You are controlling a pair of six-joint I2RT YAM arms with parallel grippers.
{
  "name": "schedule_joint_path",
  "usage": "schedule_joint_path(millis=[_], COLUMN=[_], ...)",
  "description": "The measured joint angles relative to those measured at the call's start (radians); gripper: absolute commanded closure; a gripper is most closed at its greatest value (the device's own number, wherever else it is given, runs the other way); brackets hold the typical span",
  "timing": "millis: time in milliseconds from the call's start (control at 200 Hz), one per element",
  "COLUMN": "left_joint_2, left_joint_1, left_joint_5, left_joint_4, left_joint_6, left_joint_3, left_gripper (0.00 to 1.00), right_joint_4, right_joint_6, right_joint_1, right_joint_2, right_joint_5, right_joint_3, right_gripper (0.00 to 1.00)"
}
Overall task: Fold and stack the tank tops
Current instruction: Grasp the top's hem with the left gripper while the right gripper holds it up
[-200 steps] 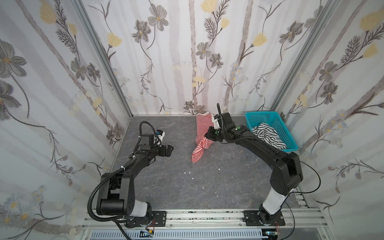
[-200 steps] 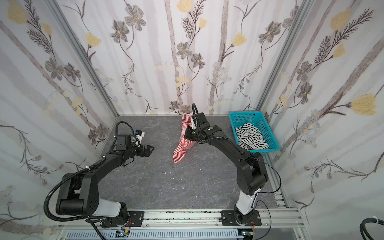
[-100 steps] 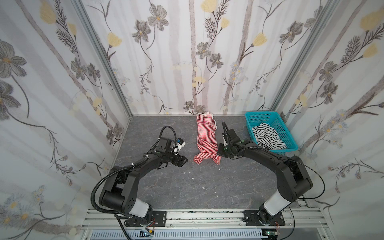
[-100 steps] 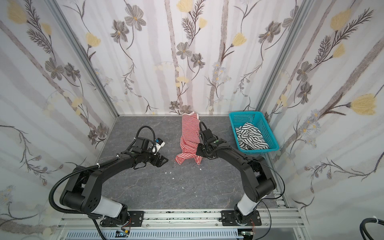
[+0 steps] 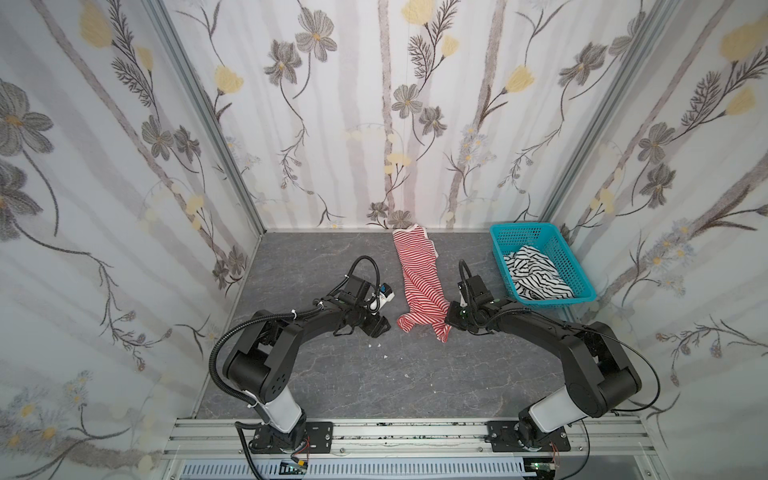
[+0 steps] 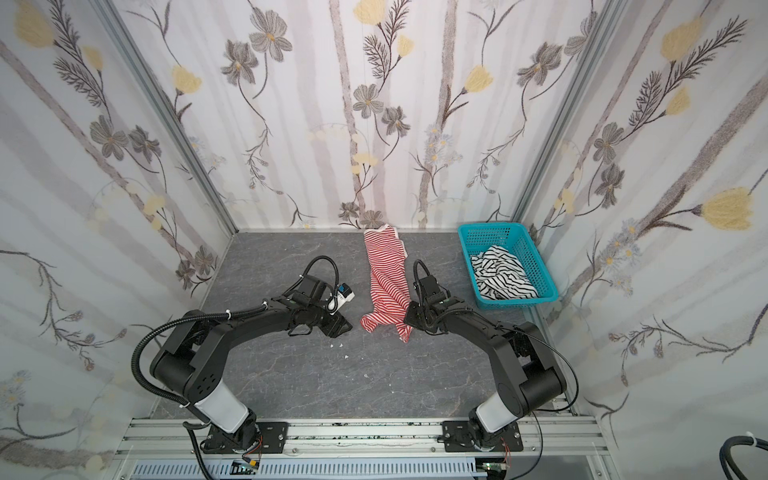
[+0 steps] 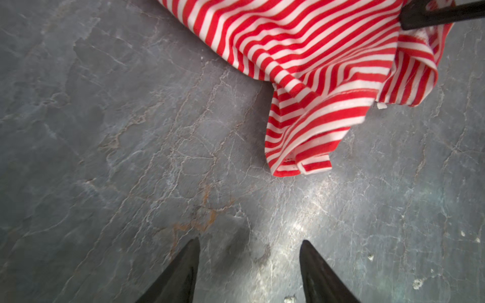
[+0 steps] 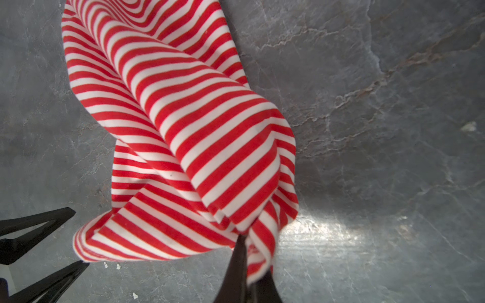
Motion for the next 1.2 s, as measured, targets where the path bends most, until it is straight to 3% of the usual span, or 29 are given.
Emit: schedule_joint_path(millis=[540, 779, 959, 1204], left_joint_2=[0.182, 0.217, 0.162, -0.098], left_joint_1=[-0.082, -0.098, -0.089, -0.036], left_joint_5=[0.03, -0.016, -0.091, -0.356], left_joint_4=[-0.011, -0.015, -0.041, -0.06], left_joint_6=[-0.052, -0.053, -0.027, 0.171], left_joint_3=[0.155, 0.196, 0.178, 0.062], left_gripper=[0.63, 1.0, 1.0, 1.0], right_joint_4=[0.06, 0.069, 0.071, 0.041], right_joint_6=[0.021, 0.024, 0.013, -0.056], right_joint_1=[-0.045, -0.051, -0.031, 0.099], right_joint_2=[-0.04, -0.043, -0.042, 0.054], right_joint_5=[-0.054, -0.076, -0.095, -0.127], right_joint_3=[-0.055, -0.058, -0.031, 0.169], right_gripper=[1.0, 1.0, 1.0, 1.0])
